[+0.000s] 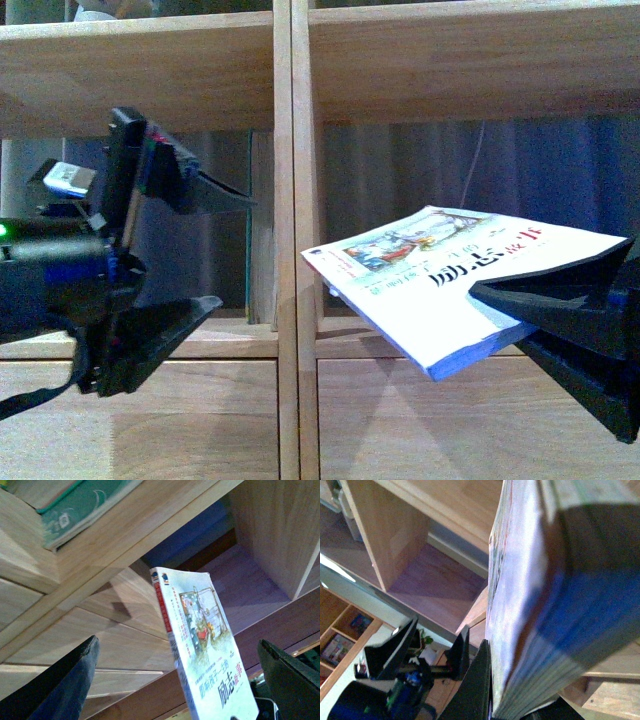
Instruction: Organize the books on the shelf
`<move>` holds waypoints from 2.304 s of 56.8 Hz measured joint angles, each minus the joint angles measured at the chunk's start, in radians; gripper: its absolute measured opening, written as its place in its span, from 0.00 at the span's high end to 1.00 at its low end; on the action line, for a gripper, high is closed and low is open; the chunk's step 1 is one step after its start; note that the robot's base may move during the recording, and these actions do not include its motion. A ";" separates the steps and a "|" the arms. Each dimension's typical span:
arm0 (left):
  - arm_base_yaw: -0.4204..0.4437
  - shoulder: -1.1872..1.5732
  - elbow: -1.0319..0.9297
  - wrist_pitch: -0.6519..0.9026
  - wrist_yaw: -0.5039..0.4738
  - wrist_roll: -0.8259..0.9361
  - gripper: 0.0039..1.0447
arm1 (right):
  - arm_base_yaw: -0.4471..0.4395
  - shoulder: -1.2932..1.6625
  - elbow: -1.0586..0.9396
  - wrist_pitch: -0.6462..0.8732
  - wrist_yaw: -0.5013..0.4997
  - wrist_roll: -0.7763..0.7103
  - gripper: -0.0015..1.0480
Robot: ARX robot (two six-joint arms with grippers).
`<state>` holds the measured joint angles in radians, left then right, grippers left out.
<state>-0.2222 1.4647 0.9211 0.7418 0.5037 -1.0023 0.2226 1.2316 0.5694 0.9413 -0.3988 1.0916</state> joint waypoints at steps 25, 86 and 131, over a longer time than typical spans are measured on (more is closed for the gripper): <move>-0.170 0.108 0.099 0.027 -0.068 -0.106 0.07 | 0.117 -0.071 -0.023 0.039 -0.037 0.034 0.93; 0.066 -0.232 -0.051 0.163 -0.489 0.466 0.94 | -0.325 -0.110 -0.179 0.195 -0.448 0.143 0.07; 0.073 0.509 0.702 0.413 -0.417 1.238 0.94 | -0.642 -0.146 -0.317 0.455 -0.661 0.333 0.07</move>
<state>-0.1490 1.9736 1.6226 1.1545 0.0864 0.2356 -0.4194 1.0851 0.2523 1.3960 -1.0595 1.4250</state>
